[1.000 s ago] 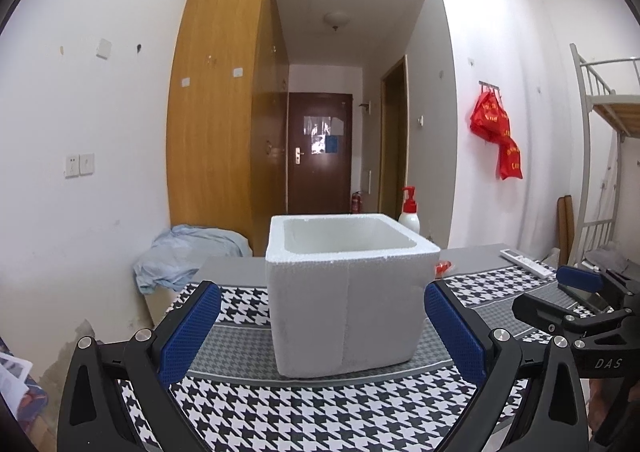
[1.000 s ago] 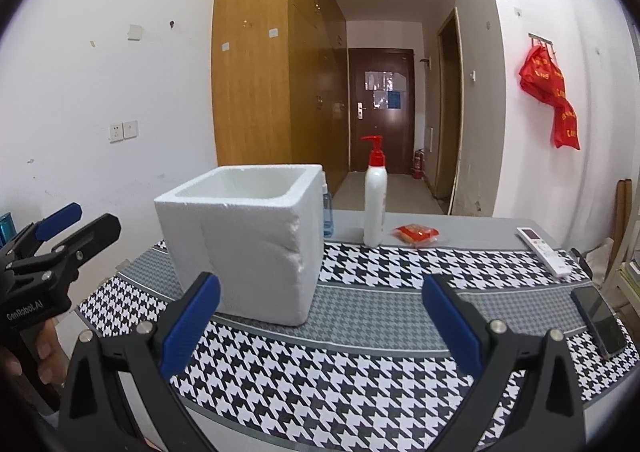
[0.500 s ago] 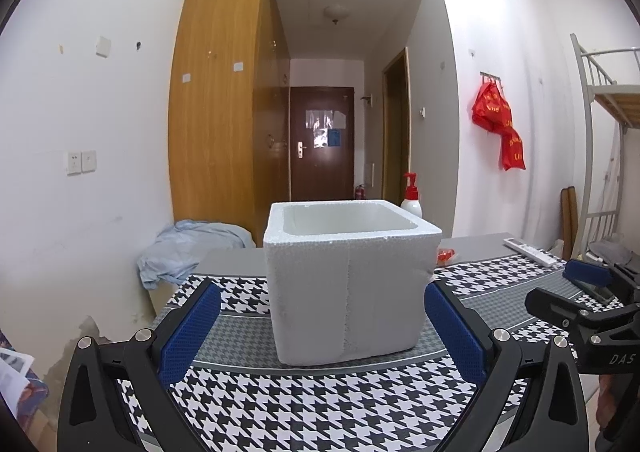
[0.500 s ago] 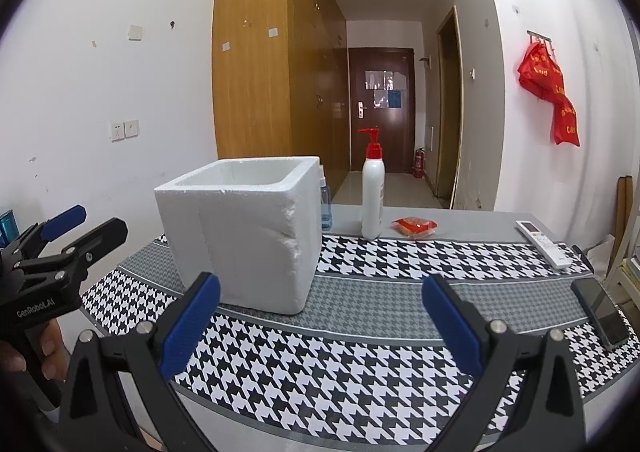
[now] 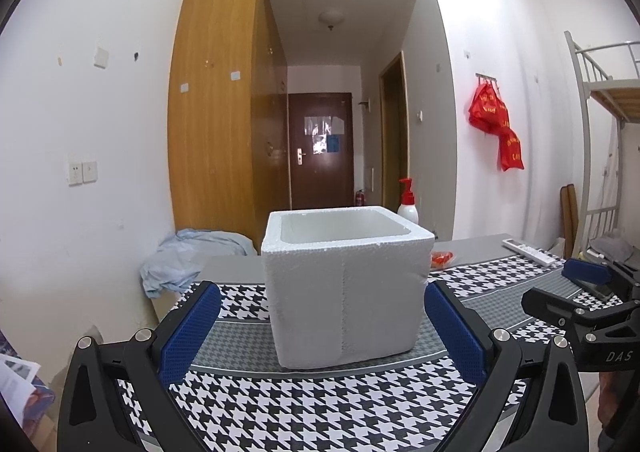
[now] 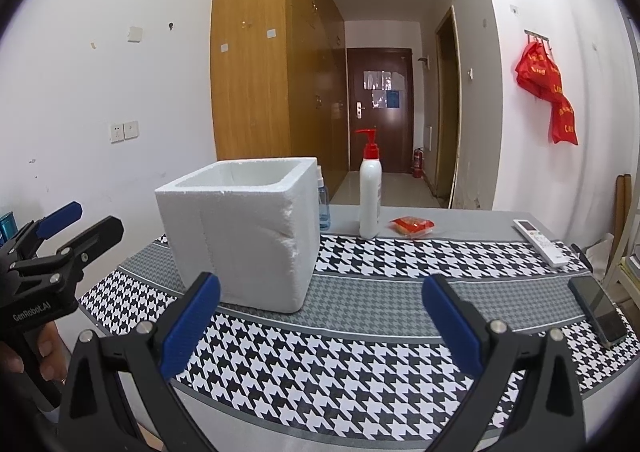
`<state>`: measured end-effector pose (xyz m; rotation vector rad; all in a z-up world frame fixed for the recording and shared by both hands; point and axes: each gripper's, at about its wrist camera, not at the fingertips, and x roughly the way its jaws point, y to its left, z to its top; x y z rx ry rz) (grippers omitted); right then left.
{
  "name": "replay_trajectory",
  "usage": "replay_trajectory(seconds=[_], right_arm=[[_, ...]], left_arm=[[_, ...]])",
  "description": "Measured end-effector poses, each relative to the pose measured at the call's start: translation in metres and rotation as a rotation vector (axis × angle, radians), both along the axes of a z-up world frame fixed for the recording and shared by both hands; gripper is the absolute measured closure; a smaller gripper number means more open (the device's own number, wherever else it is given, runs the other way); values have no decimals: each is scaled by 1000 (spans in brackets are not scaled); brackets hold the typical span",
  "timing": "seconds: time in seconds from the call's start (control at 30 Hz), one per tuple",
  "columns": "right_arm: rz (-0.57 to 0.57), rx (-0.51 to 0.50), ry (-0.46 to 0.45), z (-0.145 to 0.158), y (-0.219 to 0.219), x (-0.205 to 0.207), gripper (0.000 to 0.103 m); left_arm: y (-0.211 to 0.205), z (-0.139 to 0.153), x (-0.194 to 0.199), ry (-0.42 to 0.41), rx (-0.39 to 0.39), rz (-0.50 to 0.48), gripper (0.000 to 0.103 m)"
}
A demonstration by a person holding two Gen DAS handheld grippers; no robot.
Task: Organize soft objects
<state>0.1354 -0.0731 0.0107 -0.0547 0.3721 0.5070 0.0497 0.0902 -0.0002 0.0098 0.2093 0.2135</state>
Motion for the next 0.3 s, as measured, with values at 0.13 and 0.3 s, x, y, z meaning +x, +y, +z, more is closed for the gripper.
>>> replay_trajectory(seconds=[0.13, 0.3], right_arm=[[2, 2, 0, 0, -1, -1, 1], [11, 0, 2, -1, -1, -1, 1]], left_arm=[[-1, -1, 0, 6, 2, -2, 1], [0, -1, 0, 8, 4, -3, 1]])
